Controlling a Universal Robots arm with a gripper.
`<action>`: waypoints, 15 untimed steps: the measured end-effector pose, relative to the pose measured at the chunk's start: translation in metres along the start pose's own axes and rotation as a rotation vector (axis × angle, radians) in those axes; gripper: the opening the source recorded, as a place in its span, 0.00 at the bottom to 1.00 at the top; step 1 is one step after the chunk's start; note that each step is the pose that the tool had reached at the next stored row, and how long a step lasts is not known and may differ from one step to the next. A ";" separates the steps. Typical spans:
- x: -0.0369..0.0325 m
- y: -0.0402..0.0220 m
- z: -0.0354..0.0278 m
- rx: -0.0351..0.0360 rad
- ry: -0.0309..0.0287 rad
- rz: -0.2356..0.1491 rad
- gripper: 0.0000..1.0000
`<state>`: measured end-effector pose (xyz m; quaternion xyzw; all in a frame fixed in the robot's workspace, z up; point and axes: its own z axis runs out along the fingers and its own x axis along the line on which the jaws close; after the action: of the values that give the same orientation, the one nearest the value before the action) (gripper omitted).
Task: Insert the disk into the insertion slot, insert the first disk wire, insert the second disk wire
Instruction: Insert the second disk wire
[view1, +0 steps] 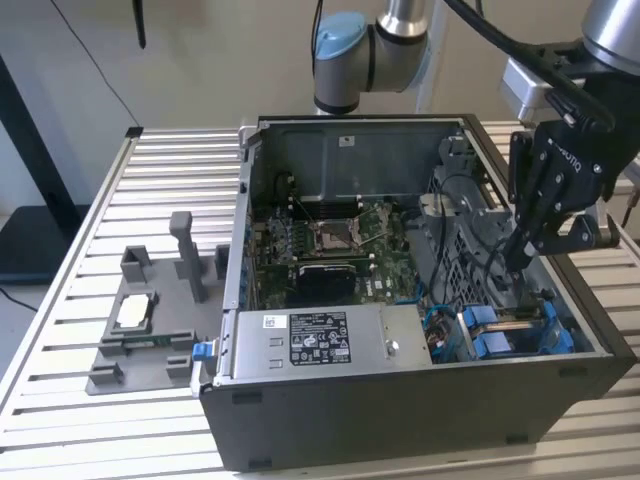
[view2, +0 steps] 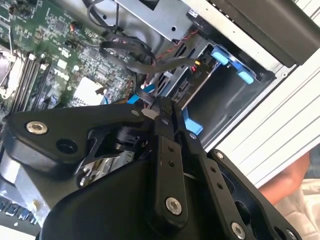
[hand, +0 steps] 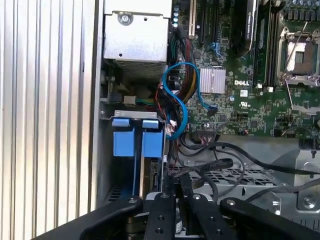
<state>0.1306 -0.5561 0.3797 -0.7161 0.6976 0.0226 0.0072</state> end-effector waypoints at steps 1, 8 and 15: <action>0.0019 0.0004 0.0013 0.0021 -0.0002 0.000 0.16; 0.0081 0.0019 0.0082 0.0184 0.0003 -0.001 0.16; 0.0130 0.0034 0.0145 0.0412 0.0013 -0.002 0.16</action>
<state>0.1273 -0.5686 0.3647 -0.7164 0.6973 0.0078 0.0215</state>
